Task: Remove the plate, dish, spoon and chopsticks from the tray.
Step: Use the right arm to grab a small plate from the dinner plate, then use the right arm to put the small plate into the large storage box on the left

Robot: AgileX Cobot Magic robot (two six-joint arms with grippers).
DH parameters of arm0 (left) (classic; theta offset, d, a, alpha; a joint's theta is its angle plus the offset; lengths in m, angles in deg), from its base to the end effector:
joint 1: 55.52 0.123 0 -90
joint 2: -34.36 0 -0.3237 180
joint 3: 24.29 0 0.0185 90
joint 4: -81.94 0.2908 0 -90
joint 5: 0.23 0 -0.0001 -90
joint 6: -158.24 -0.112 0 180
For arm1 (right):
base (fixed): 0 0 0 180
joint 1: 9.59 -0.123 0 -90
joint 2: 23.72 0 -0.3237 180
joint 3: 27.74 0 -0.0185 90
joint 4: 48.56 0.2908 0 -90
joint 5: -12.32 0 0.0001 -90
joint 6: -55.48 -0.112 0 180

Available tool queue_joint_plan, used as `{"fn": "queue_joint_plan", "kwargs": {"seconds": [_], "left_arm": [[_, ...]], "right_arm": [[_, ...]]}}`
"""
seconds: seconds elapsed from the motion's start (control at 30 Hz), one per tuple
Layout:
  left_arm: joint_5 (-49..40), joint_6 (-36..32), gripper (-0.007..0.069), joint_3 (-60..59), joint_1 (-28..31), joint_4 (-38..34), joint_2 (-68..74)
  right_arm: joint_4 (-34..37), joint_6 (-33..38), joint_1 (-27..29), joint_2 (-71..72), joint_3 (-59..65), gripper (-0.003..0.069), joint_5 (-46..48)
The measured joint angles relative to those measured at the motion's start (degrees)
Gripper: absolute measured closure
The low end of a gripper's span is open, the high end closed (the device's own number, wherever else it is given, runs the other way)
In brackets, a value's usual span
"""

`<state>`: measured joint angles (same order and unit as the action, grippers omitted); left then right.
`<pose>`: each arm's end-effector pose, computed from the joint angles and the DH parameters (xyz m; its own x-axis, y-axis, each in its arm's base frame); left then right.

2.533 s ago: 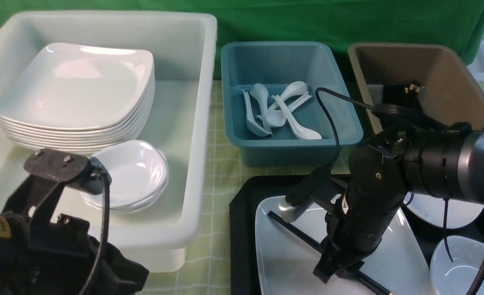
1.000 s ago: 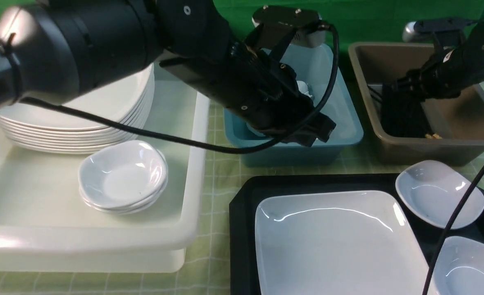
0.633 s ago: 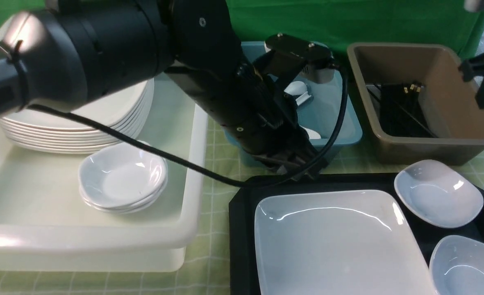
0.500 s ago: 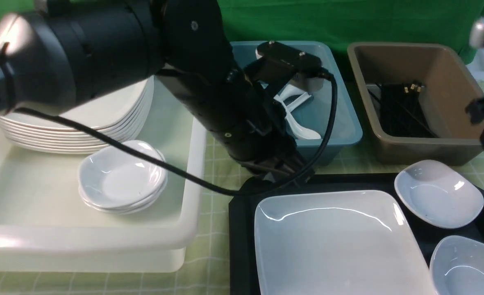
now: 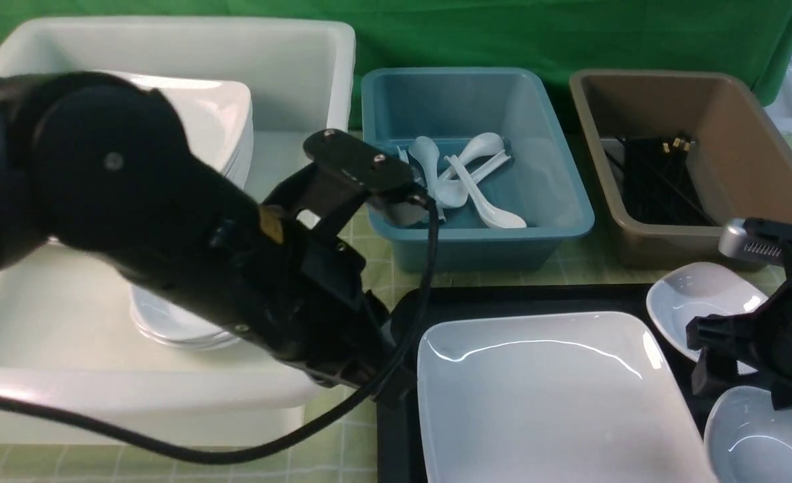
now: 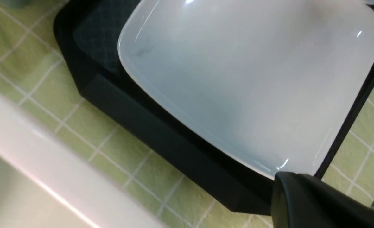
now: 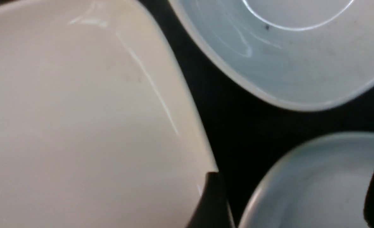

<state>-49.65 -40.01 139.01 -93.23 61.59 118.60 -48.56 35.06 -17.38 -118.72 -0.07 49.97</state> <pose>0.2294 -0.2148 0.3159 -0.6154 0.5754 -0.5387 0.7518 0.6338 -0.1819 0.3177 0.0435 0.1986 -0.9216 0.2261 -0.3156 0.1985 0.9730 0.1175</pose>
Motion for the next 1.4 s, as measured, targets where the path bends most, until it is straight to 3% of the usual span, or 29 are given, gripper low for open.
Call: {"fn": "queue_joint_plan", "kwargs": {"seconds": [0.33, 0.43, 0.53, 0.6, 0.97, 1.4], "left_arm": [[2.51, 2.15, 0.0622, -5.57, 0.0, 1.65, -4.99], [2.51, 2.19, 0.0622, -5.68, 0.0, 1.65, -5.05], [2.57, 2.19, 0.0622, -5.68, 0.0, 1.73, -5.05], [2.57, 2.19, 0.0622, -5.68, 0.0, 1.73, -5.09], [4.06, 2.21, 0.0622, -5.79, 0.0, 2.56, -5.16], [4.12, 2.26, 0.0622, -5.79, 0.0, 2.73, -5.16]], "right_arm": [[-0.31, -4.01, -0.16, -6.28, -0.13, 0.0117, -0.34], [-0.61, -4.2, -0.23, -6.51, -0.13, 0.0182, 0.16], [-1.13, -4.23, -0.3, -6.79, -0.13, 0.0351, 1.37], [-1.33, -4.02, -0.3, -7.08, -0.07, 0.0396, 2.1], [-2.4, -0.92, -2.29, -6.92, -0.07, 0.0432, 4.42], [-2.99, 0.68, -8.39, 8.73, -0.07, 0.0587, 8.67]]}}
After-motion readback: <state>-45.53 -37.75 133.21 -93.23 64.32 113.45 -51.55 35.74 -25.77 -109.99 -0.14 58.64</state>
